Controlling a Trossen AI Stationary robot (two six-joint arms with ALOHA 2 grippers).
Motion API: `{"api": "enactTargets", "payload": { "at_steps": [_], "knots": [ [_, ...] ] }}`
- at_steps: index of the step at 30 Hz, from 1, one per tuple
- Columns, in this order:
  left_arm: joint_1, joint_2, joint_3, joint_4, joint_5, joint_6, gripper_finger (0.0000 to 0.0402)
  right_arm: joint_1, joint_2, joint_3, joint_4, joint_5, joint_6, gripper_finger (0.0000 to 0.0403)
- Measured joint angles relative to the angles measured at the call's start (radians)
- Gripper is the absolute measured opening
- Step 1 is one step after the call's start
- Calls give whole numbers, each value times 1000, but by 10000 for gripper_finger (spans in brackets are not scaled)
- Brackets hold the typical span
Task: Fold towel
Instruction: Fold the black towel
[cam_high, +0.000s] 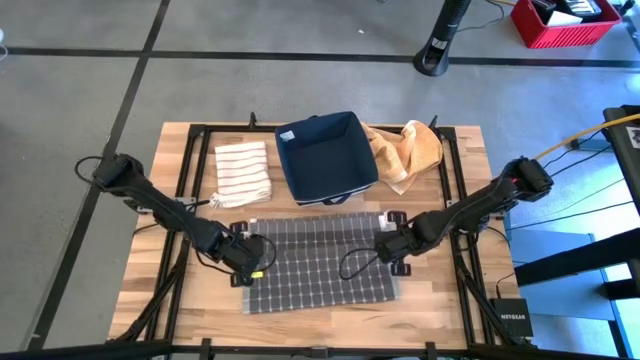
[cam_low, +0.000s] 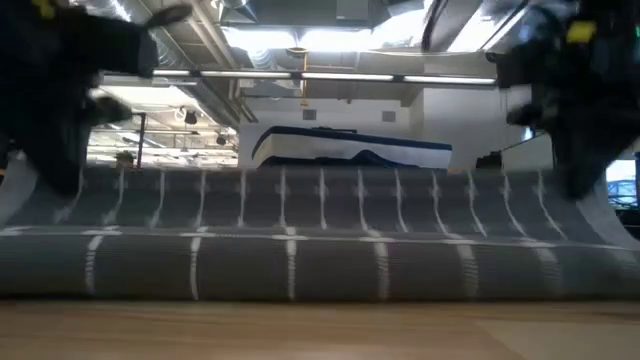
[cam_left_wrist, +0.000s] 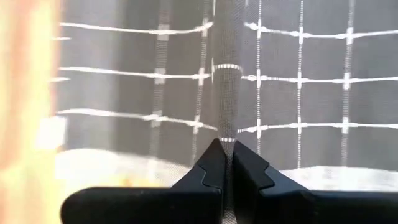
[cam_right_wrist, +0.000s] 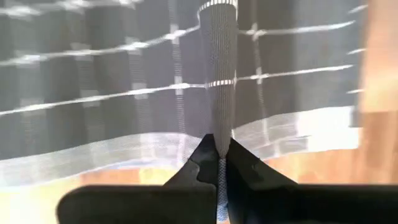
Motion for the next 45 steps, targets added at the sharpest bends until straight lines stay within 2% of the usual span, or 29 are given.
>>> {"api": "enactTargets", "payload": {
  "at_steps": [8,12,16,21,25,29,32,38,45],
  "knots": [
    [2,-121,187,-344,-156,18,0,19,-84,147,-227,206,-5,5],
    [17,-186,268,-433,-195,49,0,19,-114,214,-295,301,-6,6],
    [37,-248,303,-455,-237,62,0,18,-141,249,-332,385,-27,4],
    [53,-296,304,-453,-228,91,0,18,-154,250,-331,371,-39,5],
    [62,-304,304,-427,-101,72,0,18,-154,250,-318,251,-7,4],
    [27,-299,304,-420,-69,27,0,25,-154,251,-307,138,57,4],
    [15,-299,304,-421,-75,21,0,26,-154,252,-307,114,63,4],
    [56,-299,293,-473,-237,94,0,-11,-154,252,-345,225,24,6],
    [100,-273,293,-510,-460,187,0,-65,-154,252,-391,486,-24,4]
  ]
}}
